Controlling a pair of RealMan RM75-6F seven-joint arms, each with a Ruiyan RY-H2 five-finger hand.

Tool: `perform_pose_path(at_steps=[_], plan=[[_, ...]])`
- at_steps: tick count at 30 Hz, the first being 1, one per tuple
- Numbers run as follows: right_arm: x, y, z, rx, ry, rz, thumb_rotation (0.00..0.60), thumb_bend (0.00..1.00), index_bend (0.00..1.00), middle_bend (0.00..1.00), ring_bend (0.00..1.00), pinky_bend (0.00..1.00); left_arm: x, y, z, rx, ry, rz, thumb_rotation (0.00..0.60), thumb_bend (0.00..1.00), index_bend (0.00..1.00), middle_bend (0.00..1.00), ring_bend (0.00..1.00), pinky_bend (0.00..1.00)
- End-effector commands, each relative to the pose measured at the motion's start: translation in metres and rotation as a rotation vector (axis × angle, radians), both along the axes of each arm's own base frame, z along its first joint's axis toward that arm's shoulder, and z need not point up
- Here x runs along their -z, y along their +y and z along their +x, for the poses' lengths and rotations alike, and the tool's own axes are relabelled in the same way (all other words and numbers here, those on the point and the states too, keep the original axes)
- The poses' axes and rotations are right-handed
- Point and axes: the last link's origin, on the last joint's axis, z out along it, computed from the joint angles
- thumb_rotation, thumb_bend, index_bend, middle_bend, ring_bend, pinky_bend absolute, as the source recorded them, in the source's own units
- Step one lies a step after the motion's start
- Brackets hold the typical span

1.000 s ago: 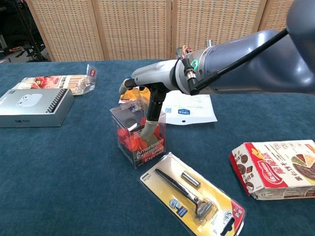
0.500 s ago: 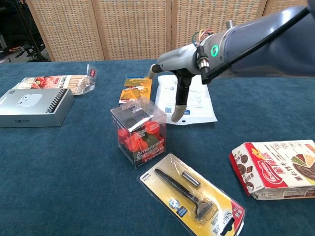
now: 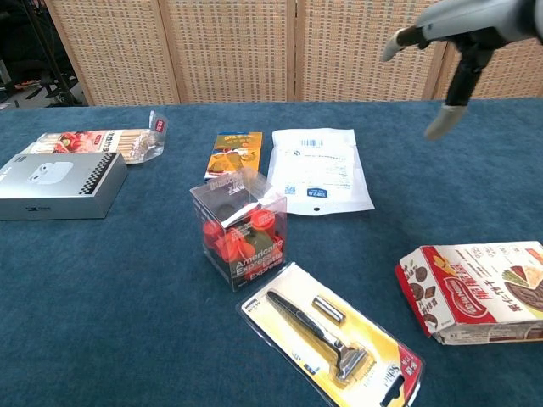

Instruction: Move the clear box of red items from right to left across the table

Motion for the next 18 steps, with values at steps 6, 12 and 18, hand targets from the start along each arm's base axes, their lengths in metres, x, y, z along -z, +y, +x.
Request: perform_pose_path(at_steps=[6, 12, 18], plan=[[-0.058, 0.075, -0.136, 0.016, -0.262, -0.159, 0.600, 0.00, 0.00, 0.00, 0.00, 0.00, 0.000, 0.000, 0.004, 0.016, 0.000, 0.011, 0.600, 0.18, 0.00, 0.00, 0.00, 0.00], [-0.053, 0.117, -0.200, -0.030, -0.249, -0.276, 0.600, 0.03, 0.00, 0.00, 0.00, 0.00, 0.003, 0.000, 0.003, 0.010, 0.005, 0.007, 0.600, 0.18, 0.00, 0.00, 0.00, 0.00], [-0.047, 0.136, -0.218, -0.014, -0.269, -0.301, 0.600, 0.03, 0.00, 0.00, 0.00, 0.00, 0.008, -0.002, 0.007, 0.011, 0.001, -0.028, 0.600, 0.18, 0.00, 0.00, 0.00, 0.00]])
